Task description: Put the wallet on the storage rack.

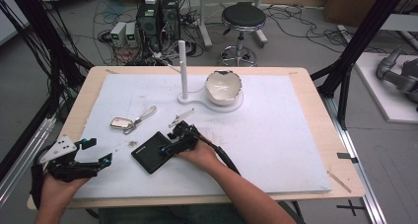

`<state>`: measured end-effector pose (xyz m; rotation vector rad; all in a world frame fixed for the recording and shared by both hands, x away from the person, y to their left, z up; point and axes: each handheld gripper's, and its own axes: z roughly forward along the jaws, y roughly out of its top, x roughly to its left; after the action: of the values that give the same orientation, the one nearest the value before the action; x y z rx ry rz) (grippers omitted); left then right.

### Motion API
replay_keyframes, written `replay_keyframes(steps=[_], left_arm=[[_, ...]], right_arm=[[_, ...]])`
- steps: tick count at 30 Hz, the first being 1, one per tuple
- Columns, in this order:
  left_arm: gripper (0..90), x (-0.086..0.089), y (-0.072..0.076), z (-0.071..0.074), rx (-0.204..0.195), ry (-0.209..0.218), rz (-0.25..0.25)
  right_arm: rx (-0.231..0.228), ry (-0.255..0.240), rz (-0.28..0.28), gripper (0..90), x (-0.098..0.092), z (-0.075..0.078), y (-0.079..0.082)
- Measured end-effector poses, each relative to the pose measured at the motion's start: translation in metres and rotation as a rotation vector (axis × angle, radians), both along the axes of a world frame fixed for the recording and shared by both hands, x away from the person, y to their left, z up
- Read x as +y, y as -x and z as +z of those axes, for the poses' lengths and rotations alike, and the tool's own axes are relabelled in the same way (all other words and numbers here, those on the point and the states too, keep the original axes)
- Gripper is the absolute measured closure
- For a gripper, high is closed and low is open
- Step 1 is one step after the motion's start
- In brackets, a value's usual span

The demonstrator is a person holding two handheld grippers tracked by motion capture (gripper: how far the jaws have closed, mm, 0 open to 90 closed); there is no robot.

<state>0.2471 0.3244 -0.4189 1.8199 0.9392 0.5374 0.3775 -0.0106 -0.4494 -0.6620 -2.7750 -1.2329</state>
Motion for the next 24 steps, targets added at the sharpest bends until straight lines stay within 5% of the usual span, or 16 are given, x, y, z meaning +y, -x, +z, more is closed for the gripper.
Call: replay_keyframes(steps=[10, 18, 24], left_arm=[[16.9, -0.003, -0.001, 0.0, -0.006, -0.008, -0.018], [16.9, -0.003, -0.001, -0.001, -0.005, -0.018, -0.02], [17.0, -0.003, -0.002, 0.0, -0.004, -0.018, -0.019]], right_arm=[[0.141, -0.061, -0.021, 67.4, -0.009, -0.002, -0.007], [0.058, -0.053, -0.005, 79.7, -0.01, 0.006, -0.002], [0.02, -0.058, 0.0, 80.8, -0.011, 0.011, 0.002]])
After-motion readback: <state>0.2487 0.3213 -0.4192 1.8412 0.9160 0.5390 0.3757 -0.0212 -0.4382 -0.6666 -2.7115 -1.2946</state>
